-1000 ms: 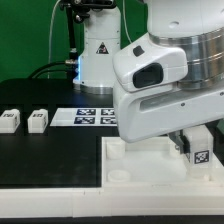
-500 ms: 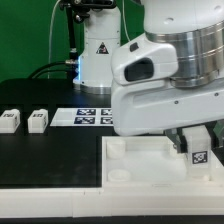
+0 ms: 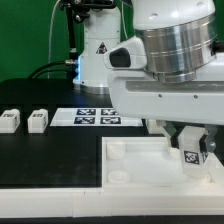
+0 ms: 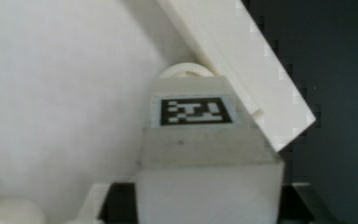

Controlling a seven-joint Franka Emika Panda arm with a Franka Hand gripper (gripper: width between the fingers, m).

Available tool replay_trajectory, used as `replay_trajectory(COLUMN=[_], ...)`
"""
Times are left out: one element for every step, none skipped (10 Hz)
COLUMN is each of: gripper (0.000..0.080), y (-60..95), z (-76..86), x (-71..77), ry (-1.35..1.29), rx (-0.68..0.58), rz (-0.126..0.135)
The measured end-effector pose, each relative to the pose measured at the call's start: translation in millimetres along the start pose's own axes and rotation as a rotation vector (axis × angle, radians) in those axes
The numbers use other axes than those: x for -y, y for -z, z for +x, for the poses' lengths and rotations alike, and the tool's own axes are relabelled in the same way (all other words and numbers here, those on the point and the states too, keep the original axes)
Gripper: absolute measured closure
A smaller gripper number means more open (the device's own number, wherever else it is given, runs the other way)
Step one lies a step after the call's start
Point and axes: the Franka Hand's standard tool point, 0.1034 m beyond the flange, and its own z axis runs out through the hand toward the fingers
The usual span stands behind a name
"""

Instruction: Assemble one leg

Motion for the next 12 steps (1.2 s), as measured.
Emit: replay_trajectory(gripper=[0.0505,0.0505,0.0505,0.0505,0.0505,0.0505,0.0504,0.0504,0.0504,0.0504,0.0333,0.0193], y=[-0.1,0.0,0.0,-0.1,-2.2,-3.3,-3.3,-3.2,-3.3,-4.0,-4.1,-3.8], z=[-0.9,-2.2,-5.7,-9.3,-14.1,-16.9,-17.3,-17.3,-17.5,-18.5,-18.8,-18.9], x=[-1.0,-1.6,-1.6,-0.9,0.4,2.4,3.0,3.2,3.2,3.7,3.9,4.0], ry=[-0.105,-0.219,-0.34,-0.42,-0.513,-0.601,-0.631,-0.627,-0.621,-0.621,-0.593,-0.525], rx=[-0.006,-0.01,-0.017,-0.024,-0.029,-0.035,-0.042,-0.042,-0.042,-0.038,-0.037,-0.036], rz=[-0.001,-0.005,-0.011,-0.015,-0.015,-0.012,-0.011,-0.011,-0.011,-0.01,-0.011,-0.014])
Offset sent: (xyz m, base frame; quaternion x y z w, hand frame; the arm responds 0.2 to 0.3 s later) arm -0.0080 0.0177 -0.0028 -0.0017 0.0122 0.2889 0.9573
